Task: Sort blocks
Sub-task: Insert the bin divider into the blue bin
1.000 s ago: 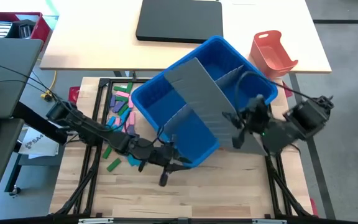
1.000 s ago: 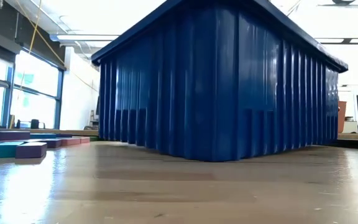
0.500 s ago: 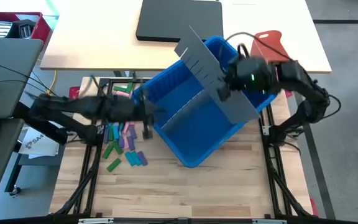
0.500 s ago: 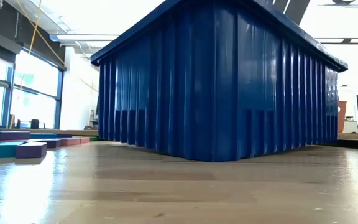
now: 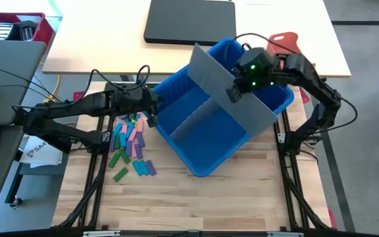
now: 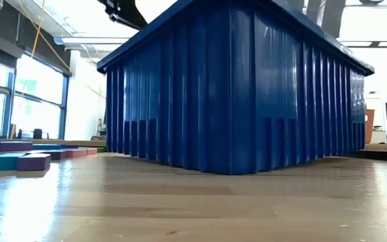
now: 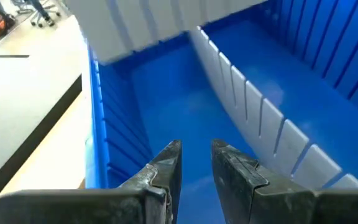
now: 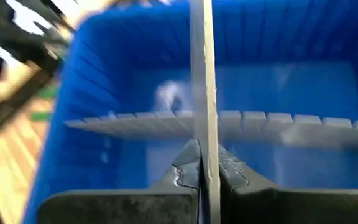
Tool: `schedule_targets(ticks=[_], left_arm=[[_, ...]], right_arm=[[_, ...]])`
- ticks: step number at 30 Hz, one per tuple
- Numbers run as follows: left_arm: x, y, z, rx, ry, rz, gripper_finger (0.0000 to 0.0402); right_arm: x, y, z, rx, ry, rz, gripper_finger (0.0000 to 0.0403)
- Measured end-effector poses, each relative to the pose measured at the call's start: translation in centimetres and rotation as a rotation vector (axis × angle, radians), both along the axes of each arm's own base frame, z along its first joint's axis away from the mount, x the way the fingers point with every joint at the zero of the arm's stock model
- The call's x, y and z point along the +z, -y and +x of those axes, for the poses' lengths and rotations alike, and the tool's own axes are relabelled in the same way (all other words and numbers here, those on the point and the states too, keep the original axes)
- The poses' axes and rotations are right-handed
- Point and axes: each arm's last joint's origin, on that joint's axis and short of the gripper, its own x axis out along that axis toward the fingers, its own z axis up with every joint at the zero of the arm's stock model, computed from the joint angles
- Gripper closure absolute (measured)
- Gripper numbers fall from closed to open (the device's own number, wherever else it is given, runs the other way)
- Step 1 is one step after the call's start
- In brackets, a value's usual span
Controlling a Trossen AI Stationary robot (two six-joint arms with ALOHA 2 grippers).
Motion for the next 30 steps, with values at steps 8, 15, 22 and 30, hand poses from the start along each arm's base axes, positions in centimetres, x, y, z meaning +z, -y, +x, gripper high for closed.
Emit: schedule_targets(ticks=[8,15,22,30], left_arm=[[-1.4,-1.8,0.0,-0.103,0.154,-0.007,0.0324],[-0.9,-6.8,-0.6,0.119,0.172,0.127,0.0324],[-1.0,-13.9,-3.4,0.228,0.174,0.022,0.0332],[-6.5,-17.5,-3.4,-0.032,0.093,-0.4,0.0362]], right_arm=[[-1.2,-0.5,1.2,-0.041,-0.088,-0.03,0.0402],[-1.8,0.4,2.8,-0.009,-0.086,-0.052,0.0402],[-2.1,1.1,2.6,-0.016,-0.113,-0.043,0.0402],[-2.3,1.6,1.5,-0.014,-0.213,-0.071,0.0402]])
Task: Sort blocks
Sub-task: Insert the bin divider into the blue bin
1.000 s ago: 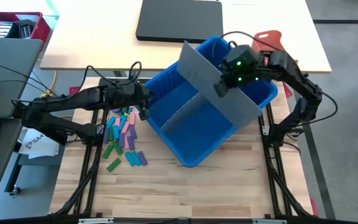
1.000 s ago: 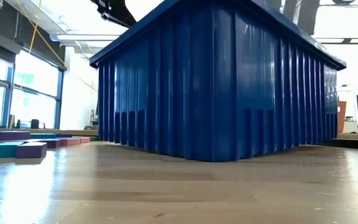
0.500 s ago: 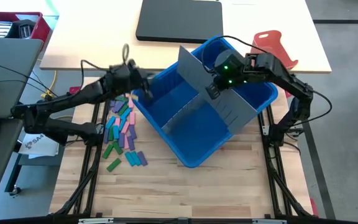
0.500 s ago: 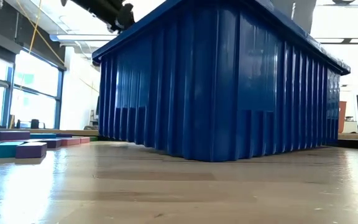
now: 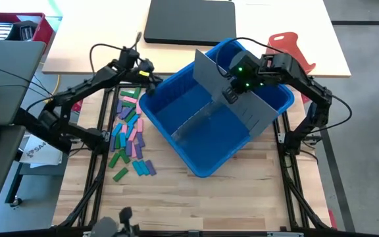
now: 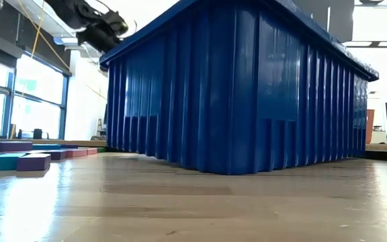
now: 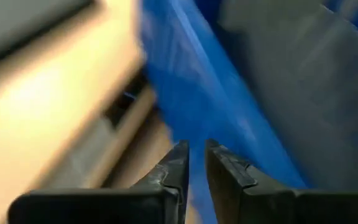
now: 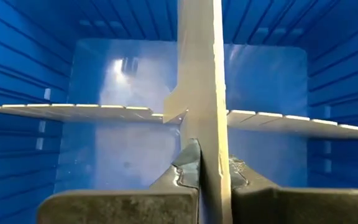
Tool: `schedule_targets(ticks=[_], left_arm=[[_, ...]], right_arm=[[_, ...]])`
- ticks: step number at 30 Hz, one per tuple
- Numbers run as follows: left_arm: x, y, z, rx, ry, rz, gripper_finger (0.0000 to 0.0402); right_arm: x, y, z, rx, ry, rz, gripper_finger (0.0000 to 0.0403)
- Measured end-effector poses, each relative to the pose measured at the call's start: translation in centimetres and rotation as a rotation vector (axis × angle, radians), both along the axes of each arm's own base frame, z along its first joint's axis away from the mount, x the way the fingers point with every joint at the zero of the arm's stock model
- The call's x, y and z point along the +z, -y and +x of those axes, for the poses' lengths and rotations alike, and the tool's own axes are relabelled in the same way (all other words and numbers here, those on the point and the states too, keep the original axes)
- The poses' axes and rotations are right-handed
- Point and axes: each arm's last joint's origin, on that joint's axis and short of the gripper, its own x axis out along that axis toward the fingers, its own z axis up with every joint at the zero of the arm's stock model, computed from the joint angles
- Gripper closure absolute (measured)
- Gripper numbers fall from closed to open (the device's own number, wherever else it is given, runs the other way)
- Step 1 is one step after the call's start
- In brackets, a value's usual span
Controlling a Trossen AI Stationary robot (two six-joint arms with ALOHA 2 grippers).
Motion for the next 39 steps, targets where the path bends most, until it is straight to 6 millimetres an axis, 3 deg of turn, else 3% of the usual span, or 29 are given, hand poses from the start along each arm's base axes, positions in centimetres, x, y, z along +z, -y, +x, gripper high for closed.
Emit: schedule_targets(ticks=[6,17,25,30,39], left_arm=[[-0.7,1.3,-0.1,-0.055,-0.053,-0.113,0.038],[0.2,6.4,0.7,-0.151,-0.131,-0.231,0.0401],[4.1,7.0,-0.5,0.007,-0.006,0.056,0.0401],[6.7,6.8,-0.6,0.007,0.165,0.251,0.0401],[7.0,4.5,1.2,-0.042,0.285,0.412,0.0401]], right_arm=[[-0.1,0.1,0.0,0.011,-0.007,0.004,0.0402],[0.2,-0.5,0.2,0.05,0.014,0.03,0.0402],[2.6,-1.6,-0.4,0.052,0.127,-0.009,0.0402],[2.4,-1.6,-0.2,0.046,0.117,0.009,0.0402],[1.9,-1.6,0.9,0.016,0.162,0.092,0.0402]])
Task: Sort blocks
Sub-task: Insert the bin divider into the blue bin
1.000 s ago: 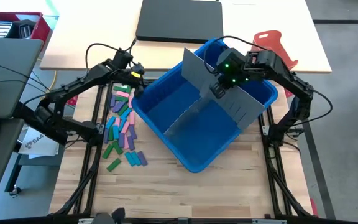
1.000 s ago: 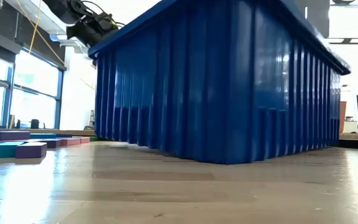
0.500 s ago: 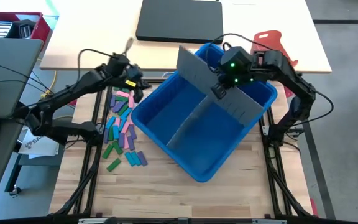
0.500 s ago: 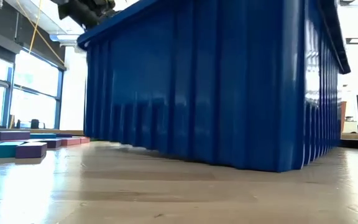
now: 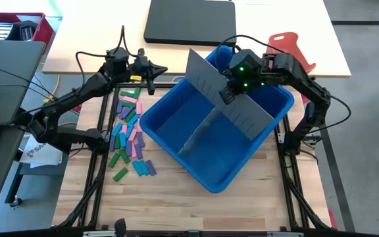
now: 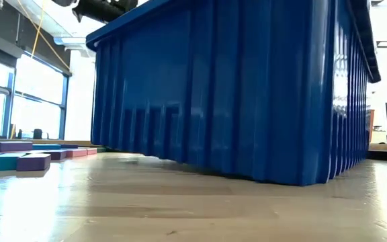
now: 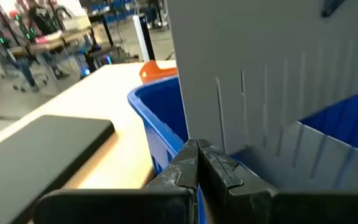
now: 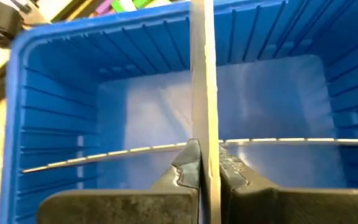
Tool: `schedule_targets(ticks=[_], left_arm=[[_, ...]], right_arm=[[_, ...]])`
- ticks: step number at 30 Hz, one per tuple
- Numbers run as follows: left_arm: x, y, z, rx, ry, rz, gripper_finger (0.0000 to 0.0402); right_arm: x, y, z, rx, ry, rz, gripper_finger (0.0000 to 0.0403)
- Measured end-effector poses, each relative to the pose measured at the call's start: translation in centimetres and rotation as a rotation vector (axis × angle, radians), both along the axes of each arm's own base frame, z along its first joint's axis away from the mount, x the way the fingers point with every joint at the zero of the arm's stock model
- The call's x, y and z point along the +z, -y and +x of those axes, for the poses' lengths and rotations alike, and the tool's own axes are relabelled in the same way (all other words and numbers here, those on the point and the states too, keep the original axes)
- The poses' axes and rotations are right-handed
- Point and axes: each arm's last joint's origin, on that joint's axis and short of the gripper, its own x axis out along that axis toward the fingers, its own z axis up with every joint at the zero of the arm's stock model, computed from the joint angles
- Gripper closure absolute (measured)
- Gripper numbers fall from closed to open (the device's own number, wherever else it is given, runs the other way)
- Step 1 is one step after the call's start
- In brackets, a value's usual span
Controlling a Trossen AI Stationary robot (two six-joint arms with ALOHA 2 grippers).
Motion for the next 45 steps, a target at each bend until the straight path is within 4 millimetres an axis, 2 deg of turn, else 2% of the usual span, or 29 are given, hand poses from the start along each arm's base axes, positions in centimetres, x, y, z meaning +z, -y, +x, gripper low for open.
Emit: schedule_targets(ticks=[5,12,22,29,32,37,41,45], left_arm=[[-0.8,-1.0,0.9,-0.005,-0.019,0.049,0.0401],[-1.2,-1.2,1.1,-0.011,-0.037,0.058,0.0401],[-1.1,-0.8,1.2,-0.018,-0.038,0.034,0.0401],[-0.8,0.3,-0.1,0.013,-0.099,0.011,0.0401],[-1.4,0.2,-0.7,0.096,-0.174,-0.028,0.0401],[-3.8,-0.1,-1.0,0.09,-0.338,-0.162,0.0401],[-4.8,0.2,-0.7,0.043,-0.394,-0.226,0.0401],[-5.1,0.9,-0.4,-0.08,-0.391,-0.287,0.0401]], right_arm=[[-0.4,-0.6,0.9,-0.031,0.008,0.018,0.0402],[-1.7,-1.5,2.8,-0.008,-0.039,0.017,0.0402],[-1.9,-1.8,3.1,0.012,-0.053,-0.006,0.0402],[-1.8,-2.0,2.4,0.03,-0.088,-0.001,0.0402],[-1.8,-2.0,2.1,0.037,-0.111,0.0,0.0402],[-1.8,-2.2,2.2,0.077,-0.117,-0.003,0.0402],[-1.8,-2.2,2.2,0.09,-0.118,0.002,0.0402],[-1.9,-2.4,2.1,0.118,-0.116,0.041,0.0402]])
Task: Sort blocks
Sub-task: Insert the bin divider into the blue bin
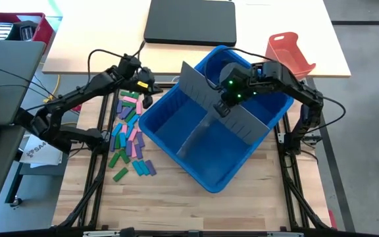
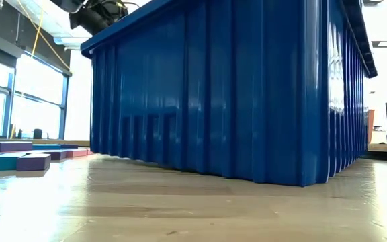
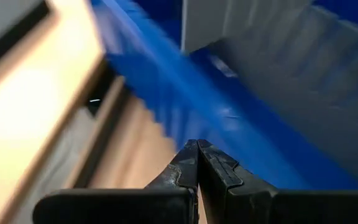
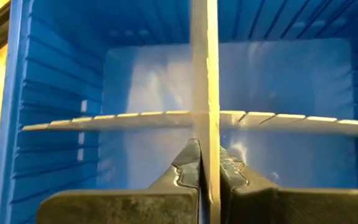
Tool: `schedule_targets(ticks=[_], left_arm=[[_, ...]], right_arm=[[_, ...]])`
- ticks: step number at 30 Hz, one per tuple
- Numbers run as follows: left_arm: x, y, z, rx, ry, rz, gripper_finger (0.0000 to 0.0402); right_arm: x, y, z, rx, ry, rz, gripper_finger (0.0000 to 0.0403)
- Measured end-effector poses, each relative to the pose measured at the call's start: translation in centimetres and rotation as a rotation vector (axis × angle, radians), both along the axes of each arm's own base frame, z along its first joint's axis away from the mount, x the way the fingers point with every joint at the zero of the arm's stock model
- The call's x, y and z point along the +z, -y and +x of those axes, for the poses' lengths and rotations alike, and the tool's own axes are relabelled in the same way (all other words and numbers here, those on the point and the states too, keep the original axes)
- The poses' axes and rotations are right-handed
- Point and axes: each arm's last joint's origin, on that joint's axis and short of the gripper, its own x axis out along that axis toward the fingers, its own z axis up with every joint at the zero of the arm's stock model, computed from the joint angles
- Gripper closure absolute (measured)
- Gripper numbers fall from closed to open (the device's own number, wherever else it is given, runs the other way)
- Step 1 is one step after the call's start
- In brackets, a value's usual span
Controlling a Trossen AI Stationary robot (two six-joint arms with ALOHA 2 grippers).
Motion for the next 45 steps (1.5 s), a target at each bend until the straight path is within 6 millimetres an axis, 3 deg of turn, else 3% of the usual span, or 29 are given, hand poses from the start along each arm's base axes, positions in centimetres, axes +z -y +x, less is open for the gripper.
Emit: schedule_targets(ticks=[10,18,24,30,45], left_arm=[[-0.8,3.2,1.0,-0.204,-0.047,-0.184,0.0402],[-0.3,5.0,2.0,-0.301,-0.025,-0.121,0.0402],[2.8,4.2,2.0,-0.27,0.197,0.126,0.0402],[4.7,3.0,2.2,-0.223,0.353,0.286,0.0402],[4.4,1.0,4.1,-0.19,0.454,0.356,0.0379]], right_arm=[[0.8,0.0,-1.1,0.025,0.026,0.002,0.0402],[2.0,-0.5,-2.6,0.022,0.073,-0.009,0.0402],[2.2,-1.3,-2.7,0.055,0.083,-0.003,0.0402],[2.2,-2.4,-2.6,0.105,0.083,-0.001,0.0402],[2.3,-2.9,-2.7,0.164,0.078,-0.032,0.0402]])
